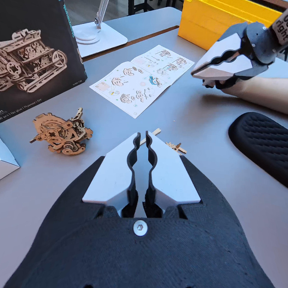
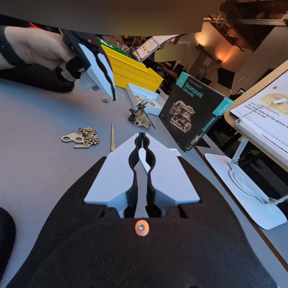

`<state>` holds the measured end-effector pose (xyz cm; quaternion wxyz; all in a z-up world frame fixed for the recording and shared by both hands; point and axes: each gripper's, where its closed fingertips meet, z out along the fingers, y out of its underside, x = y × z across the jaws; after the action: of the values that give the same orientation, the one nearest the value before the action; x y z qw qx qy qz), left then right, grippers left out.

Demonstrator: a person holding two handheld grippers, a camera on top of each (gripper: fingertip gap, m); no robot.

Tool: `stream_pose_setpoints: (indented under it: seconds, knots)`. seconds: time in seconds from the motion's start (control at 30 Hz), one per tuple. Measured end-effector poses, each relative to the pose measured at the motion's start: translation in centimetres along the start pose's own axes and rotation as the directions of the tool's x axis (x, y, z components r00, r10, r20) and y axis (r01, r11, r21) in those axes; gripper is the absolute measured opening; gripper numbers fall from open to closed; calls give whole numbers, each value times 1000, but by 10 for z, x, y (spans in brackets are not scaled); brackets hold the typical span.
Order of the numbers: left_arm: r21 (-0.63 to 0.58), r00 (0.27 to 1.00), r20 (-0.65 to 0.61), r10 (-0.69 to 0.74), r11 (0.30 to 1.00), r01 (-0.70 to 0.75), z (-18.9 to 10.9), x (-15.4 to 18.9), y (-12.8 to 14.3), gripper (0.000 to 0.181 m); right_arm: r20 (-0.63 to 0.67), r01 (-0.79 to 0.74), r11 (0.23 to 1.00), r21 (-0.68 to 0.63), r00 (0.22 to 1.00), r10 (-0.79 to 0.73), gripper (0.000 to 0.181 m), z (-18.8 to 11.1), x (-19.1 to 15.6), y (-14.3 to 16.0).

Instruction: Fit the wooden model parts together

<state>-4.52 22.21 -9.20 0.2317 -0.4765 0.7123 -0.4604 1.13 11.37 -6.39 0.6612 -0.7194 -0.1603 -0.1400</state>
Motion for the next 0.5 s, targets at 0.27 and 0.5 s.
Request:
stream_pose_setpoints:
  seconds: [0.27,0.5]
  knots:
    - [47,983,140,116,991,-124,-6,-18,-10,21,-378,-24,998,-55,926,2,3,-51,47,20]
    - [137,981,184,68,986,-94,-16,-20,-26,26,-455,-3,1000,-26,891,-9,46,-49,66,18]
